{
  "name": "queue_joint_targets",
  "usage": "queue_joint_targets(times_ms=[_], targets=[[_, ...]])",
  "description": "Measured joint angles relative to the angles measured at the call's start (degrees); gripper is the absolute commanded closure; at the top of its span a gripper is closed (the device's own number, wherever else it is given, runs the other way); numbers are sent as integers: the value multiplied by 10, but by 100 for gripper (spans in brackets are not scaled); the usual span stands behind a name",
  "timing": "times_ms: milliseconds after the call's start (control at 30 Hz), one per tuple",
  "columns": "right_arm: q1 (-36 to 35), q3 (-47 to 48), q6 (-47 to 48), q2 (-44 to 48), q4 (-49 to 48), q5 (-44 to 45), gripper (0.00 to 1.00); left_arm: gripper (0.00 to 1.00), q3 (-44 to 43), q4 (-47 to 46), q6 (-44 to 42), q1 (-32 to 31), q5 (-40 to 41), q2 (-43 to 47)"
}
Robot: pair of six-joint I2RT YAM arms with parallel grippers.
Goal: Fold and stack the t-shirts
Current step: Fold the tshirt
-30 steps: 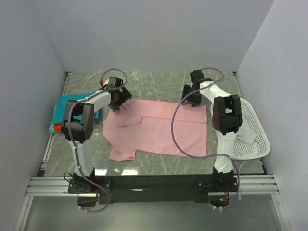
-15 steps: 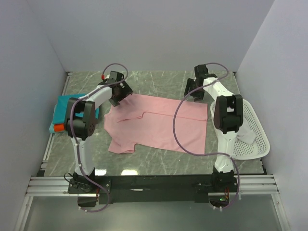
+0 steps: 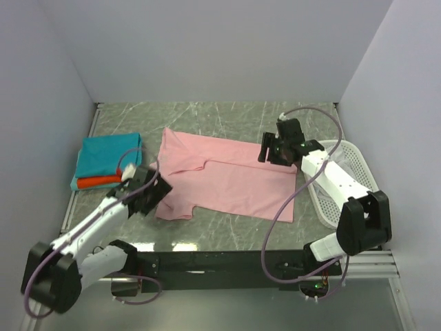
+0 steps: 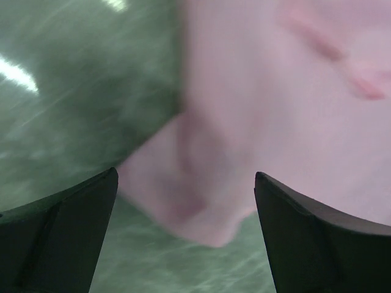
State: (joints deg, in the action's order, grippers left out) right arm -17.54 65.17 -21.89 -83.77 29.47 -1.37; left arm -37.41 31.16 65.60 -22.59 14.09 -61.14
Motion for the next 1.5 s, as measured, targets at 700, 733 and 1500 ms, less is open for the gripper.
queue_joint_targets(times_ms=[700, 733, 1500], targets=[[-6, -75, -37, 72, -19, 27, 27, 82, 140, 7, 123, -8, 14, 52], [-6, -75, -37, 72, -19, 27, 27, 97, 137, 1, 117, -7, 12, 43], [-6, -74, -38, 62, -21, 26, 27, 99, 120, 183, 158, -23, 6, 265]])
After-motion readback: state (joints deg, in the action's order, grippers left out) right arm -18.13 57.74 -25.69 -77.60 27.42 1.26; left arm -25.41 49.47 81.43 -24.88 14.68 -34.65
